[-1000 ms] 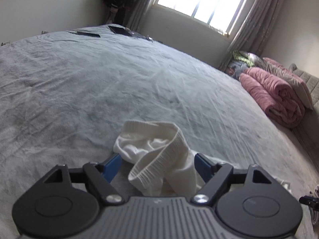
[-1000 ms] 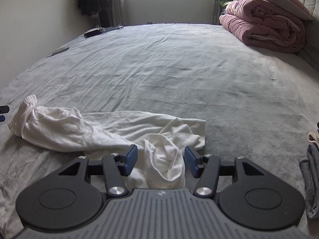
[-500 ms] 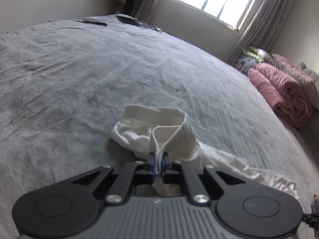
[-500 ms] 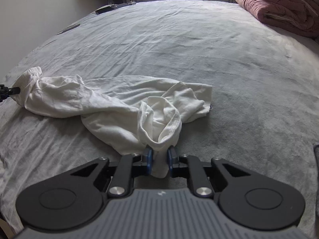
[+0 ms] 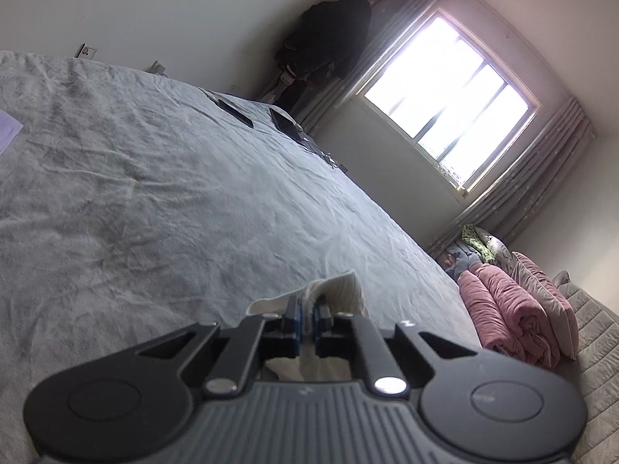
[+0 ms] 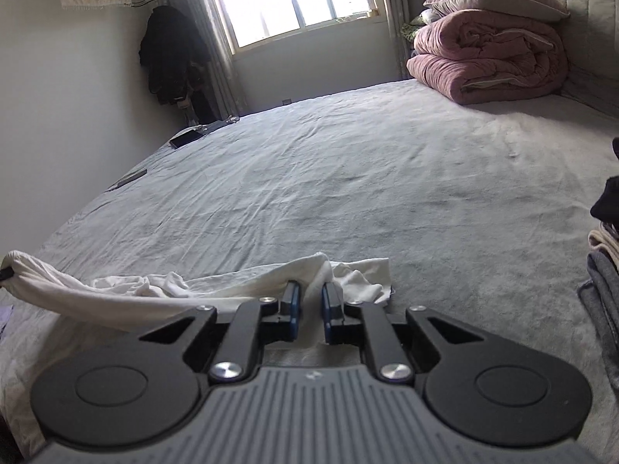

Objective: Fold clothes

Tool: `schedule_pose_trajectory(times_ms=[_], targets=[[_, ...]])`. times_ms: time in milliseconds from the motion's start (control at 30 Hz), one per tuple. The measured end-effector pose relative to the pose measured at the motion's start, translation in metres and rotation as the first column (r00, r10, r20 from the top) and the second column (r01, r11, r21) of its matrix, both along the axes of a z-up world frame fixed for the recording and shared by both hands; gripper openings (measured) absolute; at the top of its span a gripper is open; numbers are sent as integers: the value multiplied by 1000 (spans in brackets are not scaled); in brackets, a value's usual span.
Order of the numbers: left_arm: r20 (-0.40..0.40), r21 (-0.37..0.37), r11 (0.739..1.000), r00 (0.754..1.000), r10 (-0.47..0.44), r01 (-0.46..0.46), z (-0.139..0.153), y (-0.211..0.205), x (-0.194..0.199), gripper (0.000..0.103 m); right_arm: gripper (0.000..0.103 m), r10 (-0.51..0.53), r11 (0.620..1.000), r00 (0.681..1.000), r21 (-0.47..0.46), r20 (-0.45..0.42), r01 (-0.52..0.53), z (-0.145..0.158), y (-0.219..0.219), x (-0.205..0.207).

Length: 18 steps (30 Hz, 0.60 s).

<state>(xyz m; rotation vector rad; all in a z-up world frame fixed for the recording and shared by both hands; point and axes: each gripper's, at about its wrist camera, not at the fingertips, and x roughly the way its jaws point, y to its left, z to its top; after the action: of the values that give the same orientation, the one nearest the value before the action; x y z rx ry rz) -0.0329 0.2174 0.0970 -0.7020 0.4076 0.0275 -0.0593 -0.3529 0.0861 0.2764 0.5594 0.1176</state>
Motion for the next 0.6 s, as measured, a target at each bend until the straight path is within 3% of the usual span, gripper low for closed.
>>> schedule_pose_trajectory(times_ms=[100,133,233,300,400,433,500,600], targets=[[-6,-36,999,1000,-3,3,4,4,-3,6,9,-56,998,998,41,-17,57,4,-4,-2],[2,-45,999,1000,0,0,8,5,-6,6,0,-96,995,995,33,7,96,11,-4,-8],[52,-35,999,999,-15,17,25,5,-18,6,0,-158,987,978,26,138,156,39,0,-38],[64,-22,1000,998,-15,17,30,7,-26,6,0,-146,989,977,33,154,143,49,1,-50],[42,-38,999,999,15,-13,25,18,-33,6,6,-107,991,994,88,19,105,26,-6,-40],[24,-56,998,999,35,-33,21,24,-34,6,15,-100,988,994,114,-37,103,16,-10,-34],[3,-62,994,995,96,-96,14,40,-38,6,15,-120,973,980,176,-160,148,-15,-19,-24],[-18,-63,979,981,193,-194,4,68,-46,6,15,-139,978,953,116,-270,175,-45,-12,-12]])
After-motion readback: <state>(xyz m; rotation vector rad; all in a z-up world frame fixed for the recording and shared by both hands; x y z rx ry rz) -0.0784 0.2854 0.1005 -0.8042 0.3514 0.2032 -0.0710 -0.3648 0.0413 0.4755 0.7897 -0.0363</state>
